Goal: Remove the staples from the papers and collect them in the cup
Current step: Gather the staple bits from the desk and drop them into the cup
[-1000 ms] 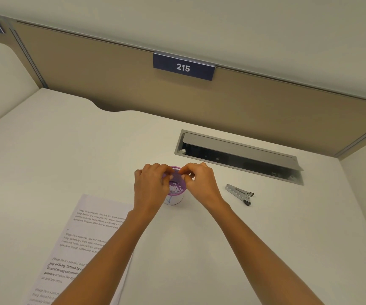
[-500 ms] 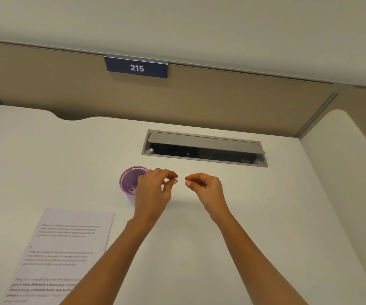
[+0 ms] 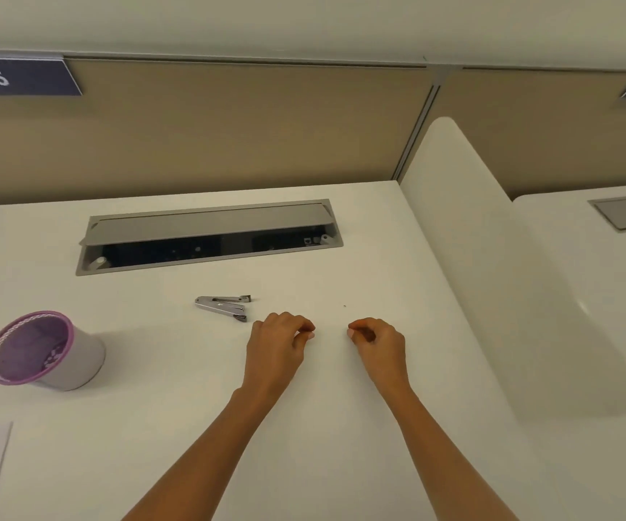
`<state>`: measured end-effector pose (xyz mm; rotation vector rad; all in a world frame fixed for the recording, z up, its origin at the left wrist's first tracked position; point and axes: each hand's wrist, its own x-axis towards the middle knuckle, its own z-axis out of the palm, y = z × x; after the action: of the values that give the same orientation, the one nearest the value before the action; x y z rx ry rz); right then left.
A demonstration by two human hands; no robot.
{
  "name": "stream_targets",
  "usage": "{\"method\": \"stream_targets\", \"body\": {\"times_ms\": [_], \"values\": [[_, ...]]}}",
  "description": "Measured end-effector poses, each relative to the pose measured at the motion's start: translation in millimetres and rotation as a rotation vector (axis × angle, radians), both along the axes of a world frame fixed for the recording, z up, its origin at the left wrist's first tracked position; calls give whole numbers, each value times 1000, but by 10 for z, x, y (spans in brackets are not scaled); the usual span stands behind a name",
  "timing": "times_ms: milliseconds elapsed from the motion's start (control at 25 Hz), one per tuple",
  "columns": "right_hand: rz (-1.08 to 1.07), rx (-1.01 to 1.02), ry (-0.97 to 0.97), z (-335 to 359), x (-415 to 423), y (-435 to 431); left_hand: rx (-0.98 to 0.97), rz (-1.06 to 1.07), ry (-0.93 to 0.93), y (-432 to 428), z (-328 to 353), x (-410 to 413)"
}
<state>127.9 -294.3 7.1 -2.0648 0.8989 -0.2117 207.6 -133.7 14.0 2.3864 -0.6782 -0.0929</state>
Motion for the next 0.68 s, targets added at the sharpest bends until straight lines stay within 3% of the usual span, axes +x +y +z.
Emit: {"method": "stream_targets", "body": {"times_ms": [400, 680], "values": [[138, -416, -114, -296, 197, -351, 135, -29, -192, -576, -278, 263], [179, -403, -188, -385, 266, -206, 69, -77, -218, -681, -302, 222]]}}
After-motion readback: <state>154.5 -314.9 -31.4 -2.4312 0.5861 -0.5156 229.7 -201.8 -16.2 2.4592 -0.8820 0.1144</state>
